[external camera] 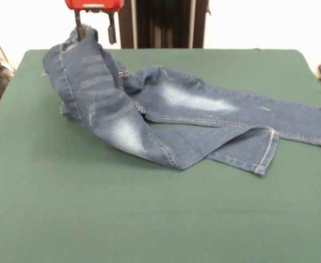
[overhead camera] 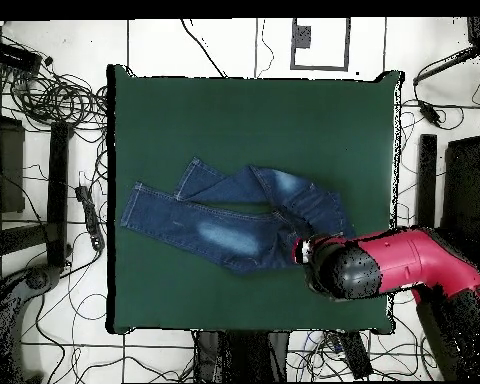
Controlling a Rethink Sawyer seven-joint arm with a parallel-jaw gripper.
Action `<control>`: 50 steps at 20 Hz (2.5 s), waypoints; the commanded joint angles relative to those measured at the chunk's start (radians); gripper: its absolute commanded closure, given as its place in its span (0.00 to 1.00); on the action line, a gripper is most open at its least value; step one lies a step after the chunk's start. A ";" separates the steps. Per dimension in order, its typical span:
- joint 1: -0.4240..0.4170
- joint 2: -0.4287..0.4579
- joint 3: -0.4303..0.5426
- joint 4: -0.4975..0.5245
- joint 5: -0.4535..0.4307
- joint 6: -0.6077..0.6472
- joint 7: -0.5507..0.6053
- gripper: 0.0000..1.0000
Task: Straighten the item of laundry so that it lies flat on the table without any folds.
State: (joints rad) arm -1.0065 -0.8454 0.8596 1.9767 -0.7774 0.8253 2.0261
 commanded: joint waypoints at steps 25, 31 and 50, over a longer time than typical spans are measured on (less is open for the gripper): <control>0.387 -0.073 -0.294 0.124 0.163 -0.129 0.254 0.00; 0.486 0.000 -0.391 0.064 0.180 -0.175 0.281 0.00; 0.672 0.262 -0.543 -0.356 0.325 -0.089 0.246 0.00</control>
State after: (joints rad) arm -0.4267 -0.6433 0.3586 1.8079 -0.5375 0.6695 2.0402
